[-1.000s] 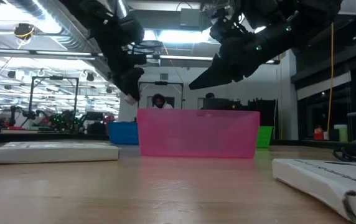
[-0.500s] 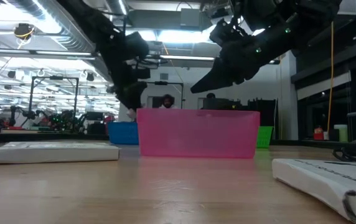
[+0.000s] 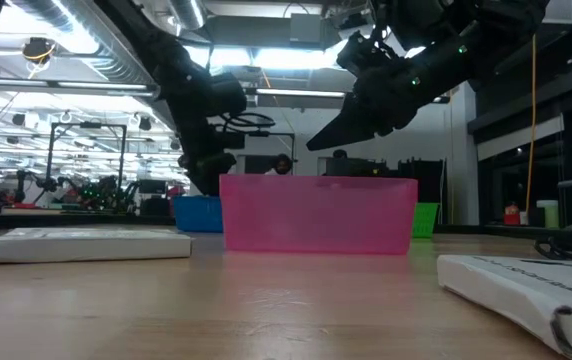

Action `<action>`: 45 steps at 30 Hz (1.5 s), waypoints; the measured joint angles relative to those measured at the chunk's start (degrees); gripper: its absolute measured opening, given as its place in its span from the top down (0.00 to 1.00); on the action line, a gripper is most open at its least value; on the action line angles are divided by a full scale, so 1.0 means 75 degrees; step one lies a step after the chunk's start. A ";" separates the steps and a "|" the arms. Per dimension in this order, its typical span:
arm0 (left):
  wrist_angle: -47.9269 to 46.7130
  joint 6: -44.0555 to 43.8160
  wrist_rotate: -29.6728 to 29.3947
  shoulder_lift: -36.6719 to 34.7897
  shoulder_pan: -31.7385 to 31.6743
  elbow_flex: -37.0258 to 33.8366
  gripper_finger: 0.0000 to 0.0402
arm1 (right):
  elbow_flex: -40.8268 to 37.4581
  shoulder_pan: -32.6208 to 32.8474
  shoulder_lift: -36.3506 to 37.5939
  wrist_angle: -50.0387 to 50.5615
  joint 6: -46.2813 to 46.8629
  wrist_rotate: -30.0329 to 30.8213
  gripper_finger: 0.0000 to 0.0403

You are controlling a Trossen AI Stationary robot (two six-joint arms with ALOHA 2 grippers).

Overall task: Pick and place items into bin
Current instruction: Put the white charger adapter into the blue bin, then put the left card reader box into the green bin

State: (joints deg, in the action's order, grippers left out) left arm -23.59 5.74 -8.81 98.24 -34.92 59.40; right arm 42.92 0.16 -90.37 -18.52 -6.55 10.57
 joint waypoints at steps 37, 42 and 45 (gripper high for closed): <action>-0.0232 0.0472 -0.0012 -0.2303 0.0734 0.0277 0.66 | 0.0000 0.0003 0.0000 0.0001 0.0003 0.0000 0.98; -0.0452 0.0298 -0.0010 -0.3579 0.1380 0.0280 0.80 | 0.0000 0.0003 0.0000 -0.0023 0.0006 0.0000 0.98; -0.0479 -0.0086 -0.0004 -0.4252 0.1832 0.0245 0.87 | 0.0000 0.0022 0.0000 -0.0093 0.0000 0.0000 0.98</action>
State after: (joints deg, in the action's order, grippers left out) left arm -27.18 5.09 -8.84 66.34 -21.18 61.23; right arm 42.92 0.33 -90.37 -19.22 -6.55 10.57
